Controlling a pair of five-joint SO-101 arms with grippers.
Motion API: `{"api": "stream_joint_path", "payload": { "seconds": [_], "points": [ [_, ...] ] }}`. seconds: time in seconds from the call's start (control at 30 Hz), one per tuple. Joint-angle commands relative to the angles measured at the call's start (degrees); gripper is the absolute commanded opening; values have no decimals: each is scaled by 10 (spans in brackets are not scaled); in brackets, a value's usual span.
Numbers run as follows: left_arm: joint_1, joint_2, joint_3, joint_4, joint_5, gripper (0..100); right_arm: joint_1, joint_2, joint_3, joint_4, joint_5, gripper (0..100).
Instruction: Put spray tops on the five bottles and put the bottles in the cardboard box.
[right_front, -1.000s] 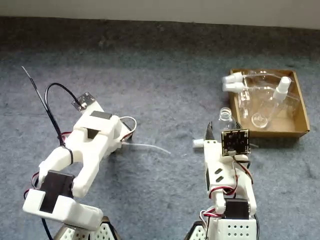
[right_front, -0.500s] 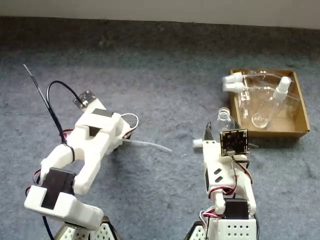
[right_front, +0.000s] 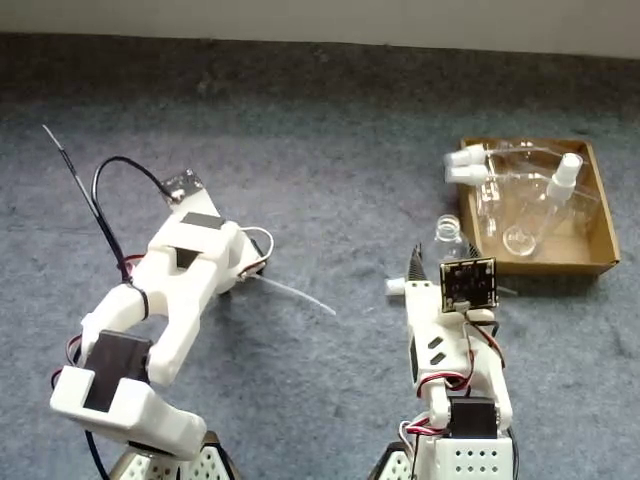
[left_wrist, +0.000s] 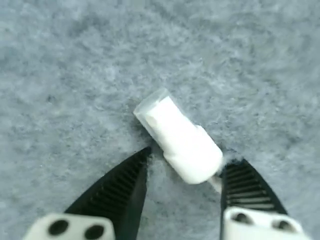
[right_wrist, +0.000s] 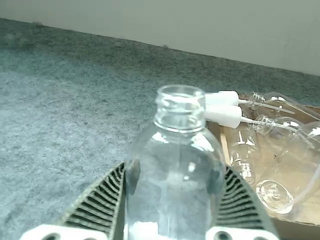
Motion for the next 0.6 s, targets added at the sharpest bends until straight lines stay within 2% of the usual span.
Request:
{"api": "stream_joint_path", "payload": {
  "seconds": [0.0,0.23,0.33,0.57],
  "points": [
    [-4,0,-33,11,-69,232,-7,-7,29,-15,0,135],
    [-3,-80,-101,171,-151,234,-7,-7,29,-15,0,135],
    [-3,-103,-113,199,-164,235,-7,-7,29,-15,0,135],
    [-4,-87,-110,202,-36,232,-7,-7,29,-15,0,135]
  ]
}}
